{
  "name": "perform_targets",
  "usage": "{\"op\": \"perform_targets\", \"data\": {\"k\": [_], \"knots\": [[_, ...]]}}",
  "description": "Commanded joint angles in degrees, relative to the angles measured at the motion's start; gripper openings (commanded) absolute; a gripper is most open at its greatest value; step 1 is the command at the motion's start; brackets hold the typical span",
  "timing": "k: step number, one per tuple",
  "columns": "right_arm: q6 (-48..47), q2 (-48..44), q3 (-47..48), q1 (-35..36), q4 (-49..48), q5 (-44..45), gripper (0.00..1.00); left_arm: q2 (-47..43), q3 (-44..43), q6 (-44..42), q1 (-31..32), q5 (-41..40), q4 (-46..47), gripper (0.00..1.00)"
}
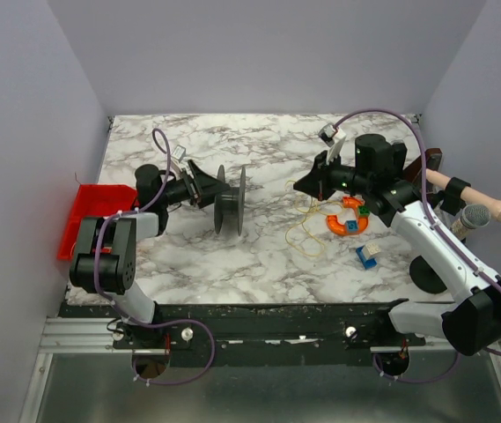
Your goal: Wrap the cables
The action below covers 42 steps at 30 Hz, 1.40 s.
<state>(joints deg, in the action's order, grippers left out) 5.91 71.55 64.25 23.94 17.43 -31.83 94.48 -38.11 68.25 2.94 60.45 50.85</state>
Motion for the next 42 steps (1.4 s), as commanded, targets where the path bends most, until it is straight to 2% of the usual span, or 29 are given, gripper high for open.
{"op": "perform_targets", "data": {"k": [1, 6, 11, 18, 24, 28, 37, 42], "knots": [[-0.82, -0.89, 1.05, 0.14, 1.47, -0.16, 0.01, -3.51, -3.37, -8.82, -0.39, -1.56, -11.19, 0.99], [-0.99, -0.97, 1.05, 0.14, 1.47, -0.25, 0.01, -5.79, -6.62, -17.34, -0.30, -3.75, -23.75, 0.99], [-1.17, -0.62, 0.97, 0.14, 1.47, -0.24, 0.01, -8.78, -10.75, -28.59, -0.30, -7.18, -40.54, 0.99], [-1.08, -0.01, 1.41, 0.14, 1.47, -1.12, 0.01, -10.63, -15.15, -37.12, 0.13, -9.64, -50.57, 0.99], [-1.17, 0.34, 1.49, 0.05, 1.47, -0.86, 0.01, -11.86, -20.07, -46.70, 2.42, -16.58, -61.47, 0.99], [-3.27, 1.84, 3.25, 0.14, 2.43, 0.01, 0.01, -12.82, -22.80, -50.57, 2.60, -19.57, -65.61, 0.99], [-9.07, 5.26, 8.61, 0.14, 4.54, 0.46, 0.01, -13.88, -23.24, -54.62, 4.53, -20.36, -67.11, 0.99], [-10.74, 6.85, 10.98, 0.05, 4.01, -0.07, 0.01, -13.53, -25.26, -56.99, 7.16, -24.31, -67.81, 0.99]]}}
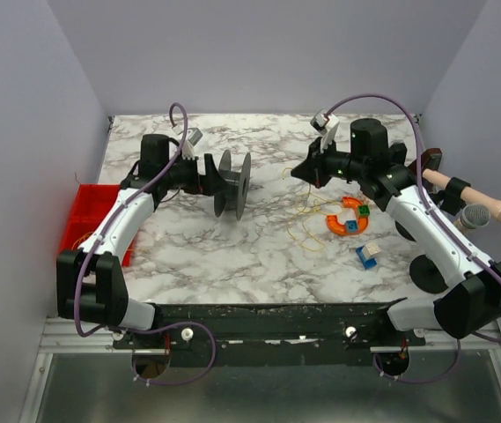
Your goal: Wrap the cables
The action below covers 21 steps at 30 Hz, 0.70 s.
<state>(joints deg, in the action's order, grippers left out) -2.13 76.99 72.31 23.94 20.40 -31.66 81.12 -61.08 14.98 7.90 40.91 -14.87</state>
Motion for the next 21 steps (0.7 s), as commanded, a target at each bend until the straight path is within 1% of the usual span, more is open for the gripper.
{"op": "perform_targets", "data": {"k": [1, 5, 7, 13, 14, 16, 17, 19, 21], "knots": [[-2.96, 1.49, 3.18, 0.14, 1.04, -0.33, 0.01, -0.61, -2.72, -4.08, 2.73, -5.57, -2.18, 0.99], [-3.76, 1.76, 3.89, 0.05, 0.87, -0.33, 0.01, -1.32, -4.31, -5.22, 3.26, -7.50, -2.44, 0.99], [-3.76, 2.20, 4.06, 0.14, 0.87, -0.33, 0.01, -0.71, -4.84, -6.01, 3.61, -9.69, -2.62, 0.99], [-3.23, 1.94, 3.19, 0.14, 0.25, -1.74, 0.01, -0.53, -4.75, -9.71, 7.47, -19.53, -2.00, 0.98], [-3.14, 1.76, 2.84, 0.05, 0.16, -1.65, 0.01, -0.61, -4.84, -10.14, 8.35, -20.85, -1.65, 0.96], [-2.97, 1.41, 2.22, 0.14, -0.01, -1.65, 0.01, -0.35, -5.10, -10.85, 10.02, -24.19, -1.04, 0.89], [-2.88, 1.32, 1.96, 0.14, -0.10, -1.65, 0.01, 0.00, -5.36, -11.29, 10.72, -25.77, -1.03, 0.83], [-2.70, 0.97, 1.43, 0.14, -0.19, -1.74, 0.01, 0.88, -5.72, -11.99, 12.13, -29.11, -0.86, 0.76], [-2.62, 0.62, 0.99, 0.14, -0.27, -1.74, 0.01, 1.41, -5.81, -12.61, 12.66, -32.10, -0.60, 0.67]]}}
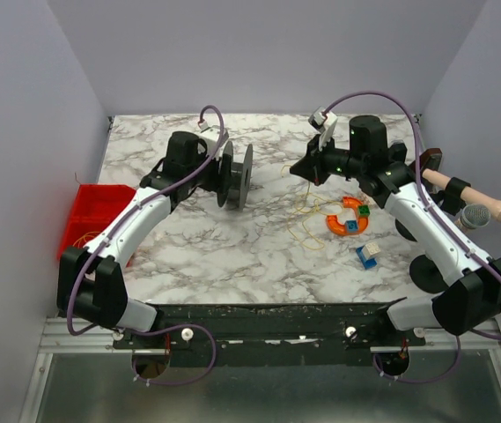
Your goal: Wrap the cables
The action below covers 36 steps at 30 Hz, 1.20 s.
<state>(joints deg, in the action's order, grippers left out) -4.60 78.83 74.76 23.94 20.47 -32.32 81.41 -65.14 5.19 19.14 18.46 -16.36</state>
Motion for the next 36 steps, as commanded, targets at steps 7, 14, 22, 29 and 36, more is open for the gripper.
{"op": "perform_targets", "data": {"k": [7, 14, 22, 29, 36], "knots": [[-0.06, -2.36, -2.87, 0.14, -0.78, -0.99, 0.01, 3.58, -2.53, -4.66, 2.31, -14.59, 2.47, 0.30], [-0.32, -3.59, -4.01, 0.14, -0.69, -0.47, 0.01, 5.34, -2.36, -4.93, 3.01, -13.89, 2.65, 0.07], [-2.69, -4.73, -3.66, 0.05, 0.44, 1.46, 0.01, -0.19, -2.35, -15.01, 3.01, 2.34, -4.88, 0.00], [-8.57, -6.40, -2.60, 0.14, 1.94, 4.10, 0.01, -2.92, -3.68, -25.75, 3.01, 12.65, -18.96, 0.00], [-19.37, -6.14, -4.18, 1.01, -2.35, 5.95, 0.01, -3.62, -0.95, -26.73, 3.01, 14.06, -19.24, 0.00]]}}
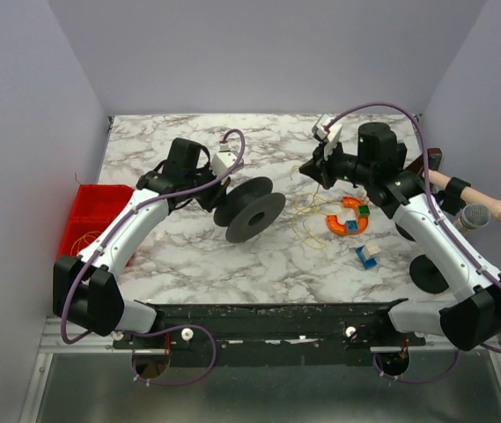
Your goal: Wrap the cables
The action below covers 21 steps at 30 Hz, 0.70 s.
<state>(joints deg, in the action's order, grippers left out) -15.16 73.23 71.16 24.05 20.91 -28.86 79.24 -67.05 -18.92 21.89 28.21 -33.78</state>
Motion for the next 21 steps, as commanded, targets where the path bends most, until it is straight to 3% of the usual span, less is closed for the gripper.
{"op": "perform_targets", "data": {"k": [1, 8, 14, 21], "knots": [[-11.62, -0.46, -0.67, 1.34, -3.93, 2.41, 0.01, -1.55, 1.04, -2.62, 0.17, 4.05, -1.55, 0.00], [-27.80, 3.93, 2.14, 1.44, -11.07, -3.65, 0.01, -2.34, 1.04, -2.53, 0.26, 3.79, -0.15, 0.00], [-34.42, 9.56, 1.53, 2.14, -12.11, -9.55, 0.01, -2.69, 2.45, -1.48, 0.26, 5.10, 3.28, 0.27], [-32.48, 9.65, -8.21, 8.99, -31.25, -3.92, 0.01, -1.20, 1.75, 0.81, 0.26, 8.09, 6.62, 0.35]]}}
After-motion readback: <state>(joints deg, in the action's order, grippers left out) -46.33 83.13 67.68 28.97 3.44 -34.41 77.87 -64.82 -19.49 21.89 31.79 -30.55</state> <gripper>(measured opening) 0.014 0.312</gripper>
